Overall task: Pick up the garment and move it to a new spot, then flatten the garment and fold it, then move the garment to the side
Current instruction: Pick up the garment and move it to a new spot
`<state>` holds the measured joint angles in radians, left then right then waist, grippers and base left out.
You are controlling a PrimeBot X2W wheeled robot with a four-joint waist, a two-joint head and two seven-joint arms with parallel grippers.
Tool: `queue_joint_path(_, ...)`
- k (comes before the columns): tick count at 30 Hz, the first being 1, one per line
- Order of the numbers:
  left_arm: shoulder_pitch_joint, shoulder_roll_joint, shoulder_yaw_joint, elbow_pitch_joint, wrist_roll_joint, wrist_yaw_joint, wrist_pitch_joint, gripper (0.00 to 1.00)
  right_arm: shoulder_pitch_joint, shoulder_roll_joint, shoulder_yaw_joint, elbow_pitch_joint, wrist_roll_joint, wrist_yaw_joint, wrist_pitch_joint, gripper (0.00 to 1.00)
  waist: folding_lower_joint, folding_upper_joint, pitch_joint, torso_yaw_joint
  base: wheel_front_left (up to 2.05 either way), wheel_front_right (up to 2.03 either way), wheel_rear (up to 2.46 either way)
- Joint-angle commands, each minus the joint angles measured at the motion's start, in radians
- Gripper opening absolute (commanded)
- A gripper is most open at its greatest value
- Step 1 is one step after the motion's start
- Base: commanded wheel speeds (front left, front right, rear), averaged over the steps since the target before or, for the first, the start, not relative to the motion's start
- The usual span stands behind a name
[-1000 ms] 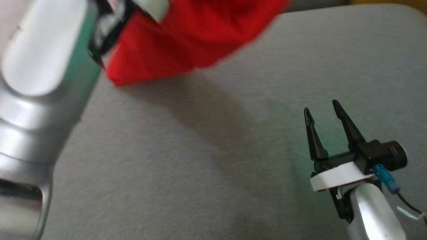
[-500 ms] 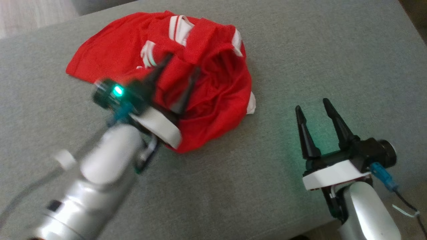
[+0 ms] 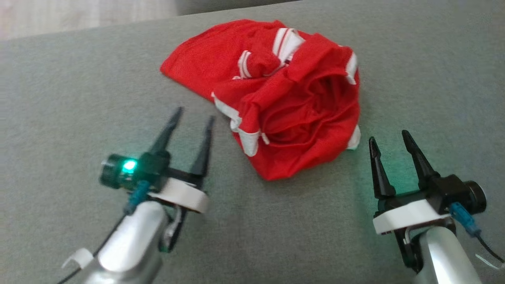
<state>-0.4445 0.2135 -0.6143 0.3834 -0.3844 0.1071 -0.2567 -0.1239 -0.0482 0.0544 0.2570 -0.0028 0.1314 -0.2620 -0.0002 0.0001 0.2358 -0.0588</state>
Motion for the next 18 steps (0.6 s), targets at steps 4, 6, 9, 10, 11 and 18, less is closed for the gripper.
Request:
queue_joint_path(4, -0.113, 0.011, 0.063, 0.104, -0.029, -0.010, 0.039, 1.00, -0.039, -0.002, 0.030, -0.040, -0.016, -0.001, 0.000, 1.00, 0.0002, -0.0001, 0.054, -0.018, 0.00, 0.00, 0.00)
queue_joint_path(6, -0.160, 0.001, 0.065, 0.167, -0.048, -0.032, 0.079, 1.00, -0.049, -0.002, 0.032, -0.044, -0.018, -0.001, 0.000, 1.00, 0.0002, -0.0001, 0.085, -0.038, 0.00, 0.00, 0.00)
queue_joint_path(9, -0.232, -0.014, 0.067, 0.263, -0.062, -0.046, 0.137, 1.00, -0.059, -0.002, 0.033, -0.048, -0.023, -0.001, 0.000, 1.00, 0.0002, -0.0001, 0.125, -0.067, 0.00, 0.00, 0.00)
queue_joint_path(10, -0.255, -0.017, 0.065, 0.294, -0.063, -0.050, 0.151, 1.00, -0.062, -0.002, 0.032, -0.048, -0.024, -0.001, 0.000, 1.00, 0.0002, -0.0001, 0.137, -0.076, 0.00, 0.00, 0.00)
queue_joint_path(11, -0.275, -0.023, 0.067, 0.326, -0.070, -0.055, 0.168, 1.00, -0.065, -0.002, 0.030, -0.048, -0.024, -0.001, 0.000, 1.00, 0.0002, -0.0001, 0.147, -0.086, 0.00, 0.00, 0.00)
queue_joint_path(18, -0.375, -0.076, 0.114, 0.462, -0.165, -0.143, 0.186, 1.00, -0.086, -0.002, 0.022, -0.054, -0.022, -0.001, 0.000, 1.00, 0.0002, -0.0001, 0.189, -0.139, 0.00, 0.00, 0.00)
